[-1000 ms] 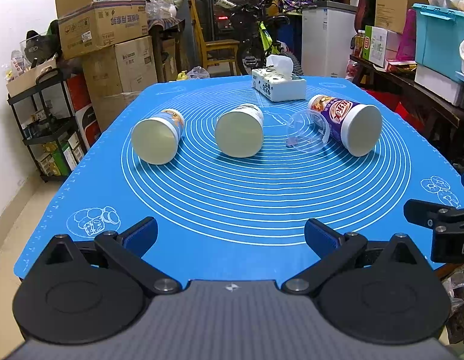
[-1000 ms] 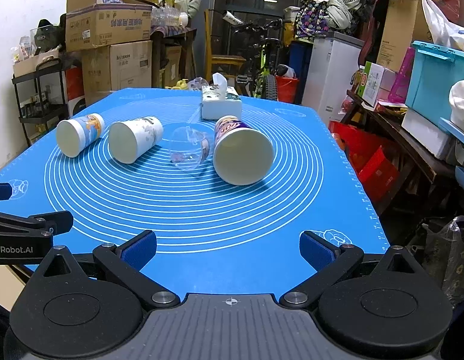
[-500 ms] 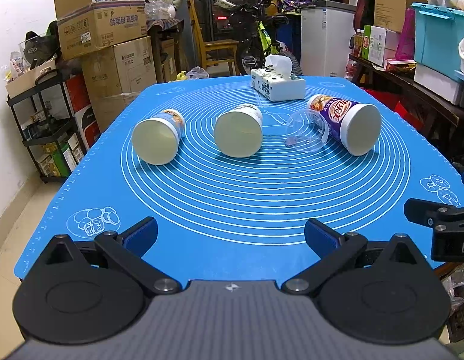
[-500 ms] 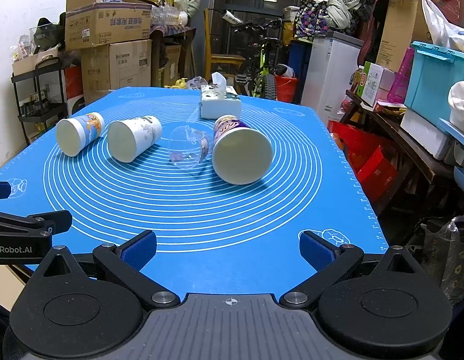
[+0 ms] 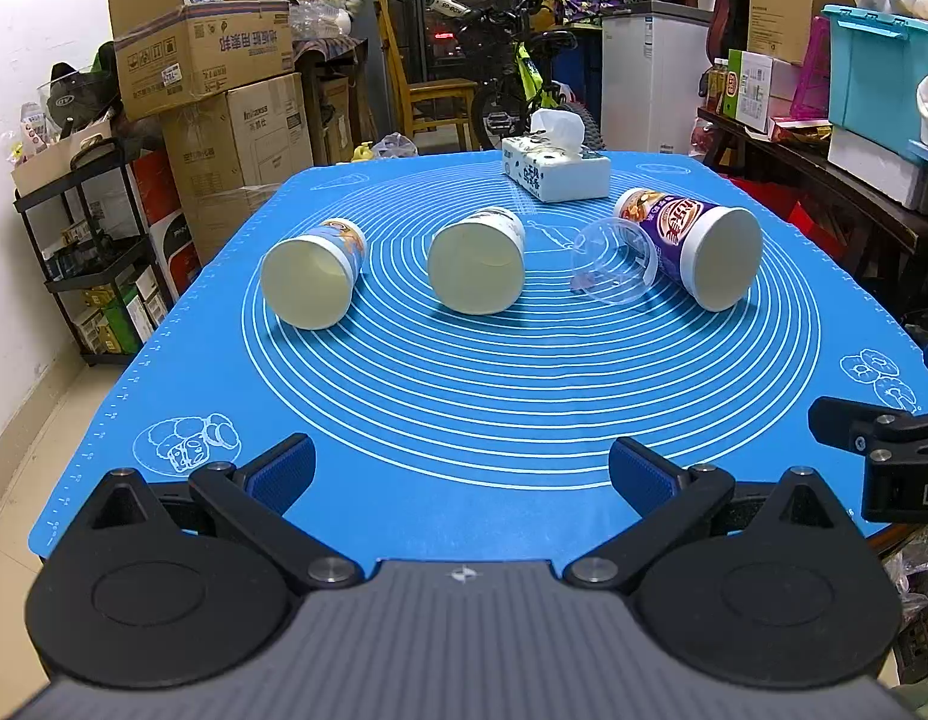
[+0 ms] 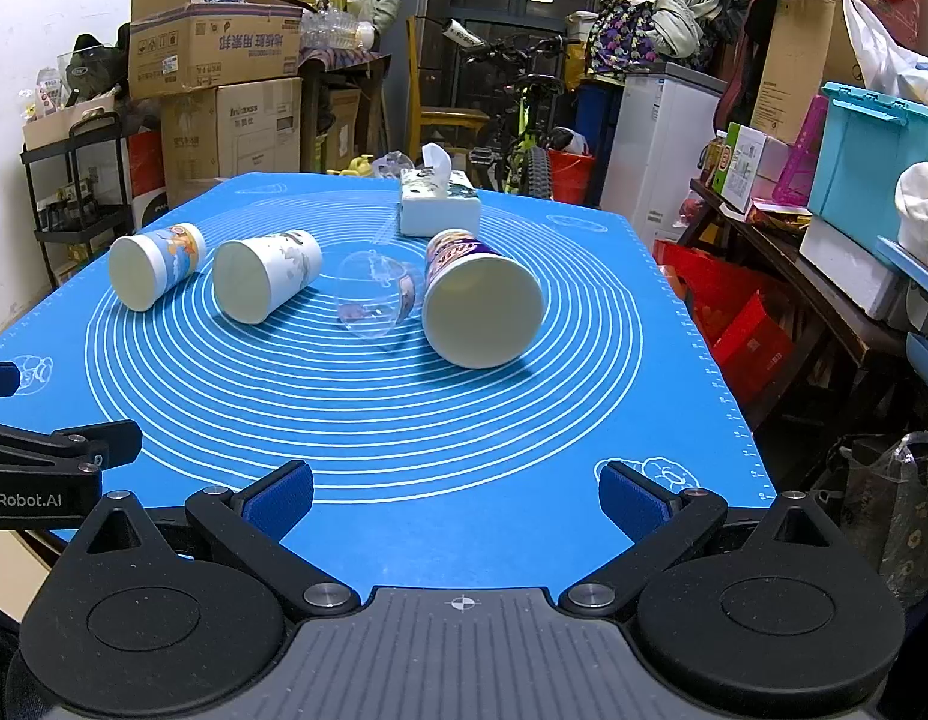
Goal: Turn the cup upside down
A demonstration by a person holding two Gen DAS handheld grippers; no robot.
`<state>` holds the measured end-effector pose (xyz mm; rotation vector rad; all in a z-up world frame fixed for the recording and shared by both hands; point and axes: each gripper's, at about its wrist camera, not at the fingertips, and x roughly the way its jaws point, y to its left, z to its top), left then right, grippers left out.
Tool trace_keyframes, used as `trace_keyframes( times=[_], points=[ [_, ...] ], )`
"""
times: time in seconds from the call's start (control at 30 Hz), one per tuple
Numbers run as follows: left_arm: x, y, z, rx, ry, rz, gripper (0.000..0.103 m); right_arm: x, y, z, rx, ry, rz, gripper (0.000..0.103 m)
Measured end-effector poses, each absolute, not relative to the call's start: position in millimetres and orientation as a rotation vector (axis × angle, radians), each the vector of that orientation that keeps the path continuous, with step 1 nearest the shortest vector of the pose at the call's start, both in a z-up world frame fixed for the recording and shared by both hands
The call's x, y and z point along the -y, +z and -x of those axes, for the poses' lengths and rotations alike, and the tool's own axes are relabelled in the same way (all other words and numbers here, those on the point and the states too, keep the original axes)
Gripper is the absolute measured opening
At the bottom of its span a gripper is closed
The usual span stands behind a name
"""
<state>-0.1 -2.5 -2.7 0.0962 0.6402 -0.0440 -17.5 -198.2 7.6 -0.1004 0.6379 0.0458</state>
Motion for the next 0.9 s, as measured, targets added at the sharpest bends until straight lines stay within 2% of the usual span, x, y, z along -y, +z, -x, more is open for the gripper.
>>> trace_keyframes(
  times=[0.9],
  points=[
    [2.1,-4.8,1.1,-0.642,-0.041,-0.104,0.103,197.7,7.7,17.4,-0.640,0.045,0.102,0.101]
  ],
)
